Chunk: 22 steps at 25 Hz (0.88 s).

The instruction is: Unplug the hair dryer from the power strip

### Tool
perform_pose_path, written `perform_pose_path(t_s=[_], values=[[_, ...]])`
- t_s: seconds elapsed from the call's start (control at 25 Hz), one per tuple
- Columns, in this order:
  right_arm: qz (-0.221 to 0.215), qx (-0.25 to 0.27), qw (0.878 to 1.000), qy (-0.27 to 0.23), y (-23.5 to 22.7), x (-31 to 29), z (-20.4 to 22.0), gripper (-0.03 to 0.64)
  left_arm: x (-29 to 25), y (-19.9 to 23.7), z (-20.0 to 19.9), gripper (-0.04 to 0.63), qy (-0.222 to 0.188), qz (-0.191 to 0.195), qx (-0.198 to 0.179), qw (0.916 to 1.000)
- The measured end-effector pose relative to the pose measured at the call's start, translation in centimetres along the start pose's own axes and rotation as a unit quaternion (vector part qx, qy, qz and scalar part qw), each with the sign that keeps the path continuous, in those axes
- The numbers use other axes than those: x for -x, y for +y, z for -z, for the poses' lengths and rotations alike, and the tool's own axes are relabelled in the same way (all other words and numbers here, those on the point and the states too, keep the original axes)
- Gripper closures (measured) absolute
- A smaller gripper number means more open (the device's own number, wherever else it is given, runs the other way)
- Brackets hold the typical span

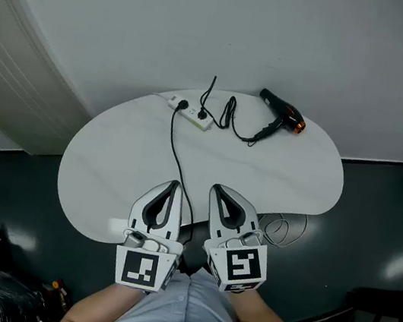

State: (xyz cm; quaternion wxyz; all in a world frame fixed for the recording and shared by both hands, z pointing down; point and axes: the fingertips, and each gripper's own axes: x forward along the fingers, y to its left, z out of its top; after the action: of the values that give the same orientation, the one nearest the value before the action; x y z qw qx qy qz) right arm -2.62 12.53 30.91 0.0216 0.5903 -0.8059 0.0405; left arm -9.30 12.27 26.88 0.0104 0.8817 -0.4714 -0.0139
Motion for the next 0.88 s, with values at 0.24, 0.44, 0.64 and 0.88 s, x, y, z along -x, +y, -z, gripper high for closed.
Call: perform_pose_path(t_s=[0.24,0.44,0.64,0.88], values=[[-0.001,0.0,1.0,0.002,-0.9,0.9,0.1,0.615,-0.2,-1.0,0.0,0.597,0.003,-0.003,-0.012,0.9999],[-0.015,-0.002,1.0,-0.014,-1.9,1.8,-0.6,0.615,-0.5,-2.0,-0.2,0.597,0.002,-0.018,-0.007,0.9998],[-0.034,0.012,0.998,-0.049,-2.7,2.0,-1.8,0.614,-1.0,-2.8,-0.2,0.597,0.004,-0.033,-0.013,0.9994],[-0.046,0.005,0.998,-0.034,-3.3,1.3,-1.5,0.614,-1.4,-2.4,-0.3,0.597,0.0,-0.038,-0.058,0.9976]])
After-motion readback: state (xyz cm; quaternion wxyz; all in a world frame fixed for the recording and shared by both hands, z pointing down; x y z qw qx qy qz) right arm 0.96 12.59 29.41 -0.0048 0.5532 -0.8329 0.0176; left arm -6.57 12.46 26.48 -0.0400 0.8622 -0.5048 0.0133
